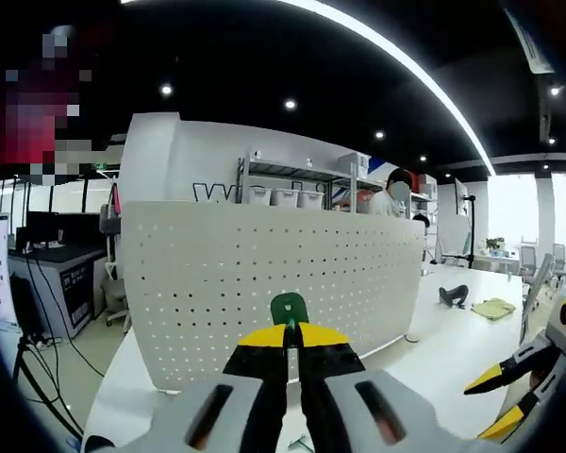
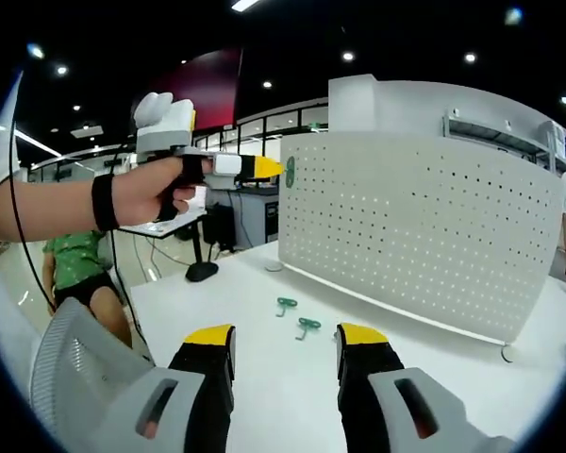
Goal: Insert the hook assembly into the mounting plate slot until the hook locks in place.
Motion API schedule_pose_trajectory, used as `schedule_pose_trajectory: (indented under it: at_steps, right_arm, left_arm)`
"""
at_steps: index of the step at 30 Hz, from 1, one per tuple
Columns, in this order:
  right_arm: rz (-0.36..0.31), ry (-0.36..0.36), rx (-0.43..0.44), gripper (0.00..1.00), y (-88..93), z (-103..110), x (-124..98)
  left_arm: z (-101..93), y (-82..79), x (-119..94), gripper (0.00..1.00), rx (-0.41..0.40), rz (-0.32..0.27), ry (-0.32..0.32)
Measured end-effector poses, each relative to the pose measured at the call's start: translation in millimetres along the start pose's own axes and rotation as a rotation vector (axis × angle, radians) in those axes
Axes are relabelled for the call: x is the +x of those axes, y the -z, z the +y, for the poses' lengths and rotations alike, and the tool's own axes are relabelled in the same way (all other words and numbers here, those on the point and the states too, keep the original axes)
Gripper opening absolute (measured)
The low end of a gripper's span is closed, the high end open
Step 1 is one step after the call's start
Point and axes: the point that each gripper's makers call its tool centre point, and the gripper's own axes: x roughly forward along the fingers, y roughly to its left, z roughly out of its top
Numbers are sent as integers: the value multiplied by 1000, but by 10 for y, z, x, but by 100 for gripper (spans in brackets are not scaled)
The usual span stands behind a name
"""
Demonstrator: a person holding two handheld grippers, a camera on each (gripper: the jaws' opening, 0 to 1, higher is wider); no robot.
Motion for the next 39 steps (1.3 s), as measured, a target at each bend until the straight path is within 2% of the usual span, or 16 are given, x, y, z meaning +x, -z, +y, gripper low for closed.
schedule_pose_trajectory:
  at_steps: [16, 24, 25, 32, 39]
  right_arm:
    - [3, 14, 13, 43, 38, -47, -39]
    - [-3, 23, -17, 43, 31, -52, -59]
    - [-3, 26, -15, 44, 27, -59, -64]
    - [-23, 47, -21, 49, -24, -106, -111]
    - [-20, 50, -25, 56, 6, -102, -130]
  left_arm:
    - [48, -79, 134, 2, 34, -11, -19]
    - [139, -99, 231, 2, 82, -8, -64]
    - [141, -94, 245, 2, 103, -4, -70]
    - [162, -123, 328, 2, 98, -11, -70]
    - [213, -167, 399, 2, 109, -10, -87]
